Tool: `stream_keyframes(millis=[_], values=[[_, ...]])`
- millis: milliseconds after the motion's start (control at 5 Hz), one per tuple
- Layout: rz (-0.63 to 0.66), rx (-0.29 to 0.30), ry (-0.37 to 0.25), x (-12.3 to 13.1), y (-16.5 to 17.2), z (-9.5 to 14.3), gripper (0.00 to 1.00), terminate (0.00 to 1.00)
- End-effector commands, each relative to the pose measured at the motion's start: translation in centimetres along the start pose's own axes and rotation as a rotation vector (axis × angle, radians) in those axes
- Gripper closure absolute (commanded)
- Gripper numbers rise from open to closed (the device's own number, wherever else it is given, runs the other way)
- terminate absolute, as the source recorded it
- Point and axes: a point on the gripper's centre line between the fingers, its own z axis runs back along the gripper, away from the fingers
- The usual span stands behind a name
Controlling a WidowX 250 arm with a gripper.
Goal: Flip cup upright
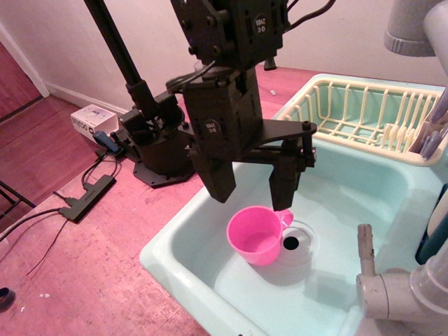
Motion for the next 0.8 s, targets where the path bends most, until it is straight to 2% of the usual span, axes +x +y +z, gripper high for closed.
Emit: stream_keyframes(millis=[0,400,600], values=[[0.012,0.044,-0.023,0.07,0.53,1.52,0.0,0.0],[0.012,0.044,-0.023,0.07,0.53,1.52,0.0,0.0],[0.012,0.044,-0.023,0.07,0.53,1.52,0.0,1.0]])
